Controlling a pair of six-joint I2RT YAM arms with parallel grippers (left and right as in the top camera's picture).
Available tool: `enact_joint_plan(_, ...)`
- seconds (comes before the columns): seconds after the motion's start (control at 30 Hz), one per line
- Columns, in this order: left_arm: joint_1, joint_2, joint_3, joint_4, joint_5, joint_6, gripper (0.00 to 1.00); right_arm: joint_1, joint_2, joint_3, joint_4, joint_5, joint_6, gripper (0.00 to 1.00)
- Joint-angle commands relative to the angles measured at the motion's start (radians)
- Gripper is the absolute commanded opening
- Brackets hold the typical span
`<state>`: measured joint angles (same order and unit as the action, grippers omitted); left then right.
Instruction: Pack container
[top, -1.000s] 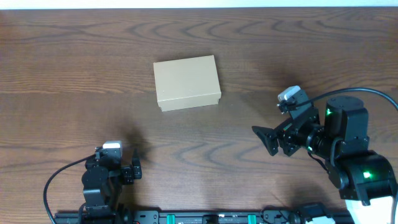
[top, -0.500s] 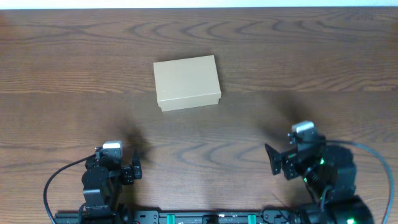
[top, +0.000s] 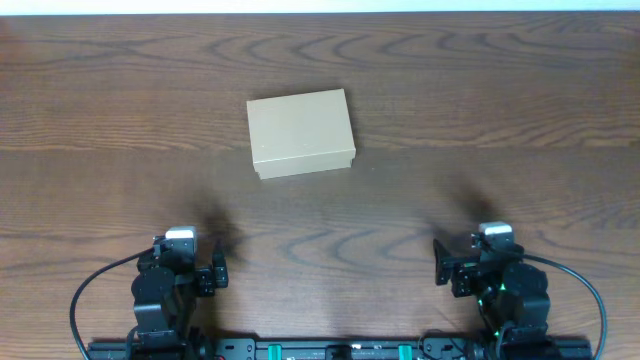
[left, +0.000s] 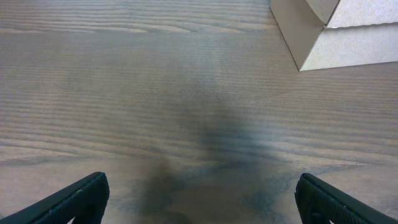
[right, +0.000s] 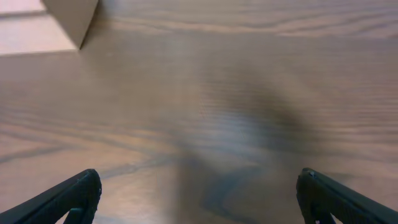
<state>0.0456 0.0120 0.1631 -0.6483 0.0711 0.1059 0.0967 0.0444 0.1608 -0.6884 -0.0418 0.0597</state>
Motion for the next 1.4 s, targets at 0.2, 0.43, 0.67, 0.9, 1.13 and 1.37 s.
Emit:
enact_joint_plan(0.2, 0.007, -0.008, -0.006, -0.002, 0.0, 0.01, 0.95, -0.021, -0.04, -0.001, -0.046, 0.079, 0.021, 0.99)
enact_joint_plan(0.43, 0.007, -0.008, -0.006, -0.002, 0.0, 0.01, 0.95, -0.021, -0.039, -0.001, -0.04, 0.075, 0.022, 0.99)
enact_joint_plan(0.67, 0.007, -0.008, -0.006, -0.002, 0.0, 0.01, 0.95, -0.021, -0.039, -0.001, -0.04, 0.075, 0.022, 0.99)
enact_joint_plan(0.9, 0.007, -0.008, -0.006, -0.002, -0.001, 0.01, 0.95, -0.021, -0.039, -0.001, -0.04, 0.075, 0.022, 0.99)
enact_joint_plan(1.13, 0.007, -0.008, -0.006, -0.002, 0.0, 0.01, 0.95, -0.021, -0.039, -0.001, -0.04, 0.075, 0.022, 0.99)
enact_joint_plan(1.37, 0.007, -0.008, -0.006, -0.002, -0.001, 0.01, 0.95, -0.021, -0.039, -0.001, -0.04, 0.075, 0.022, 0.99)
